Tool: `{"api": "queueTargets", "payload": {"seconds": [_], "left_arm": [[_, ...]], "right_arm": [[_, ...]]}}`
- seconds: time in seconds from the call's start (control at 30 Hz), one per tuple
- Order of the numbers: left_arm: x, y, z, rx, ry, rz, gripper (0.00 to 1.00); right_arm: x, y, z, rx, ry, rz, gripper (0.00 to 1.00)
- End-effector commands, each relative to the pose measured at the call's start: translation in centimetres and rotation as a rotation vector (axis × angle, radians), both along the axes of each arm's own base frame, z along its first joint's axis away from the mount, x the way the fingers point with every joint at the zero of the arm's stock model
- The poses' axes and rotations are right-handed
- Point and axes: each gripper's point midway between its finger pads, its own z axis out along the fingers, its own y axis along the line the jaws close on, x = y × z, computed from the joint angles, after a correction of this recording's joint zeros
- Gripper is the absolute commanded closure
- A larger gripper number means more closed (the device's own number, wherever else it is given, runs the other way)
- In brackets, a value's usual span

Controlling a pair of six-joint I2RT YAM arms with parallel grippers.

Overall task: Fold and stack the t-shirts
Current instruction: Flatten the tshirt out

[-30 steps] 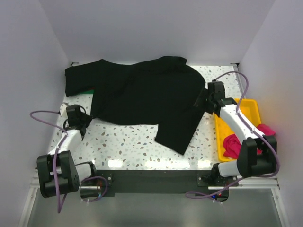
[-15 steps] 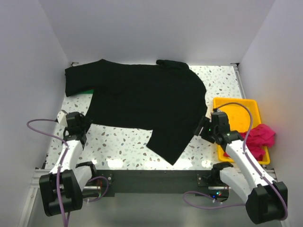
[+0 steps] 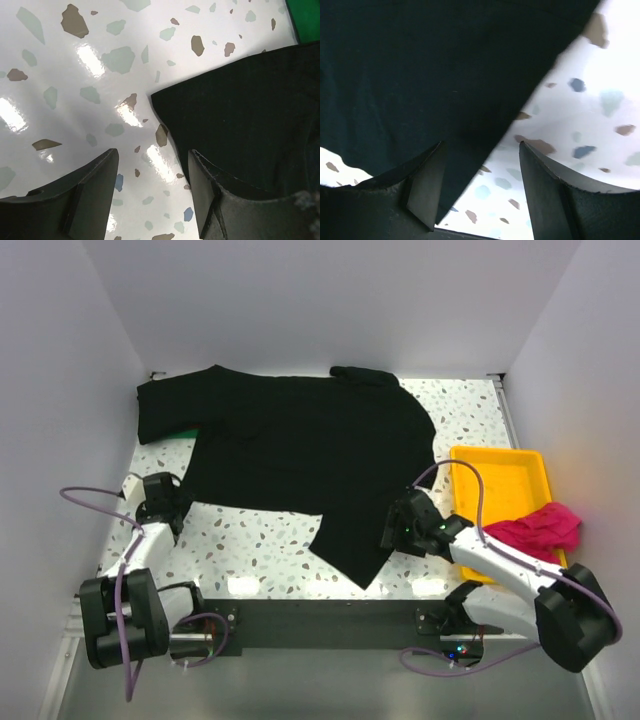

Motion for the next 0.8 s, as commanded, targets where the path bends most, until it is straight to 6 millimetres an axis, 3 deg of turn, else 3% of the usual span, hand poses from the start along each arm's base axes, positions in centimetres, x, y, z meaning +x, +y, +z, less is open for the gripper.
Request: {"api": "queueTargets", "payload": {"seconds": [0.0, 0.2, 0.27, 0.3, 0.33, 0.47, 0.77], "left_arm": [[2.5, 1.3, 2.5, 0.033, -0.090, 0.035, 0.37], [2.2, 1.6, 2.5, 0.050, -0.086, 0.048, 0.37], [2.2, 1.6, 2.5, 0.050, -0.086, 0.048, 0.37], [2.1, 1.6, 2.5, 0.051, -0.086, 0.049, 0.37], [2.2, 1.6, 2.5, 0.050, -0.088, 0.050, 0.37], [2.1, 1.6, 2.5, 0.051, -0.086, 0.052, 0.37], [1.5, 1.6, 1.2, 0.053, -0.080, 0.055, 0.41]], "right_arm": [[1.4, 1.5, 0.6, -0.015, -0.068, -0.033, 0.36], [0.7, 2.4, -0.8, -0.111, -0.058, -0.007, 0.40], [0.3, 2.3, -1.6, -0.135, -0.037, -0.004, 0.47], [0.2, 2.2, -1.8, -0.141, -0.032, -0.006, 0.51], [0.2, 2.1, -2.0, -0.146, -0.026, -0.005, 0.67], [0.1, 1.5, -1.5, -0.174, -0.024, -0.017, 1.00], [-1.0, -1.2, 3.4, -0.166, -0.116, -0.043, 1.00]]}}
